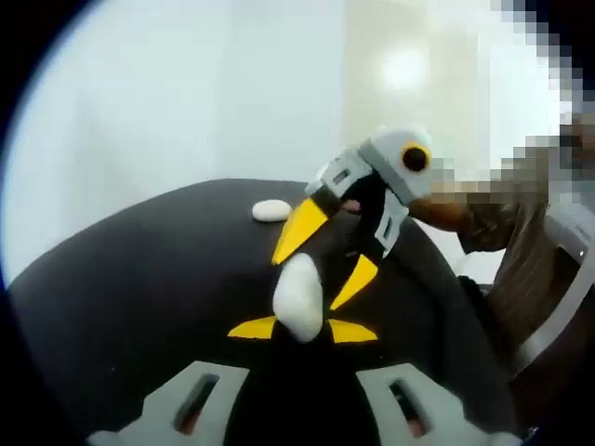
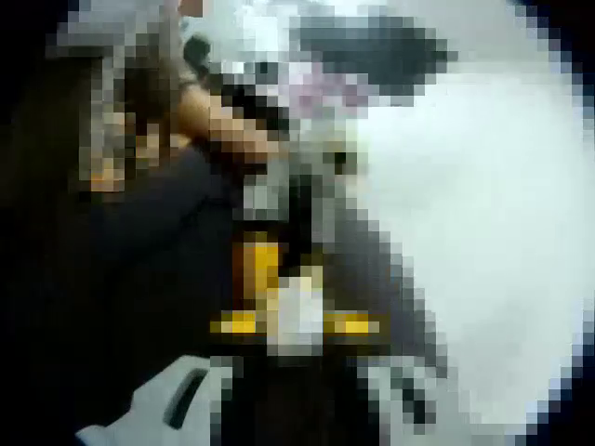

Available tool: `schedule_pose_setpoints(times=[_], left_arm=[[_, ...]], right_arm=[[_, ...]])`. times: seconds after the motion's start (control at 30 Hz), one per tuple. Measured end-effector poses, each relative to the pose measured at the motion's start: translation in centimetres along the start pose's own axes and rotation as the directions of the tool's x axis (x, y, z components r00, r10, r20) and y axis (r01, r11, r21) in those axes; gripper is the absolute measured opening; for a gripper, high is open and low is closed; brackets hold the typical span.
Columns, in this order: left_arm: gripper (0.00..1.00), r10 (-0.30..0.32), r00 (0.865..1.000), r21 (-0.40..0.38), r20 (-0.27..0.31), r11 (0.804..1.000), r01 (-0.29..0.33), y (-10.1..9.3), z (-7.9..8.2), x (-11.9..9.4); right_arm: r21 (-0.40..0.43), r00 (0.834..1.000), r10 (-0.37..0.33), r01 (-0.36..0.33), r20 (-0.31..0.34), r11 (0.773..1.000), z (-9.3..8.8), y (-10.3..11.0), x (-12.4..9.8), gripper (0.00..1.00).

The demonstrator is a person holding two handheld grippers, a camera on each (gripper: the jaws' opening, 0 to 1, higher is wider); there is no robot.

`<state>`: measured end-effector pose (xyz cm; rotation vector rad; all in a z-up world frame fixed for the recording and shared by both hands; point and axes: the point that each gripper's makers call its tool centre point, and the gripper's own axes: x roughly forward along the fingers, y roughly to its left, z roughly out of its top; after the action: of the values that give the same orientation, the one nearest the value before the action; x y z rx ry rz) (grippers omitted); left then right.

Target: Pick up three earphones and place each one into its charging case using tactile feedback, ensure that each earphone is properly inserted and securely positioned inside the case.

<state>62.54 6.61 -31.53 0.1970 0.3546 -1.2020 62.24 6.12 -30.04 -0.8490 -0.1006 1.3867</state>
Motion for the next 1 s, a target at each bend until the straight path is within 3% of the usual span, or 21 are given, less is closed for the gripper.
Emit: schedule_pose_setpoints(times=[0.07,0.1,0.17,0.3,0.33,0.53,0.6,0.67,0.7,0.77,0.83,0.87,0.9,0.93,1.0], left_arm=[[0.21,0.029,0.999,0.021,0.015,0.999,-0.029,0.6,0.3,-0.5],[0.23,0.061,0.998,0.027,0.033,0.998,-0.062,1.3,0.7,-0.8],[0.23,0.1,0.991,-0.008,0.092,0.995,-0.099,2.3,1.6,-1.6],[0.23,0.142,0.979,-0.047,0.143,0.989,-0.137,3.6,2.4,-2.5],[0.22,0.156,0.977,-0.047,0.147,0.987,-0.151,3.9,2.4,-2.6],[0.22,0.213,0.961,-0.052,0.175,0.977,-0.207,5.0,2.9,-3.3],[0.22,0.253,0.948,-0.063,0.193,0.967,-0.245,5.9,3.2,-3.9],[0.21,0.299,0.927,-0.08,0.225,0.954,-0.288,6.8,3.7,-4.6],[0.2,0.326,0.911,-0.101,0.253,0.945,-0.311,7.4,4.1,-5.3],[0.19,0.396,0.866,-0.154,0.305,0.918,-0.365,9.1,4.8,-6.9],[0.18,0.455,0.825,-0.19,0.336,0.891,-0.413,10.3,5.2,-8.3],[0.18,0.476,0.807,-0.209,0.349,0.879,-0.428,10.7,5.2,-8.9],[0.18,0.49,0.794,-0.224,0.358,0.871,-0.437,11.1,5.3,-9.3],[0.18,0.492,0.792,-0.233,0.361,0.87,-0.435,11.2,5.1,-9.5],[0.17,0.495,0.791,-0.245,0.36,0.868,-0.431,11.5,4.8,-9.6]], right_arm=[[0.155,0.999,0.028,-0.033,0.037,0.987,-0.4,-0.6,0.0,0.27],[0.249,0.998,0.032,-0.043,0.045,0.968,-0.7,-1.2,0.1,0.27],[0.33,0.998,0.034,-0.05,0.056,0.943,-1.0,-1.8,0.2,0.26],[0.367,0.999,0.019,-0.035,0.047,0.93,-1.2,-2.3,0.5,0.19],[0.347,1.0,0.029,-0.029,0.004,0.937,-1.9,-2.2,0.5,0.2],[0.365,1.0,0.005,-0.004,-0.003,0.931,-1.7,-2.0,0.6,0.2],[0.393,0.998,-0.061,0.056,0.002,0.918,-1.6,-2.9,-0.1,0.23],[0.475,0.983,-0.174,0.126,0.058,0.871,-0.9,-4.6,-1.2,0.24],[0.535,0.97,-0.227,0.146,0.089,0.832,-0.6,-5.3,-1.8,0.25],[0.654,0.94,-0.32,0.169,0.118,0.737,-0.6,-6.5,-3.0,0.3],[0.771,0.925,-0.363,0.153,0.108,0.618,-1.2,-6.9,-3.7,0.32],[0.81,0.927,-0.356,0.118,0.118,0.575,-1.4,-6.6,-3.7,0.33],[0.797,0.939,-0.317,0.086,0.136,0.598,-1.3,-5.8,-3.5,0.33],[0.773,0.945,-0.295,0.082,0.139,0.629,-1.2,-5.3,-3.2,0.34],[0.694,0.962,-0.265,0.151,0.059,0.703,-2.1,-4.6,-2.5,0.35]])
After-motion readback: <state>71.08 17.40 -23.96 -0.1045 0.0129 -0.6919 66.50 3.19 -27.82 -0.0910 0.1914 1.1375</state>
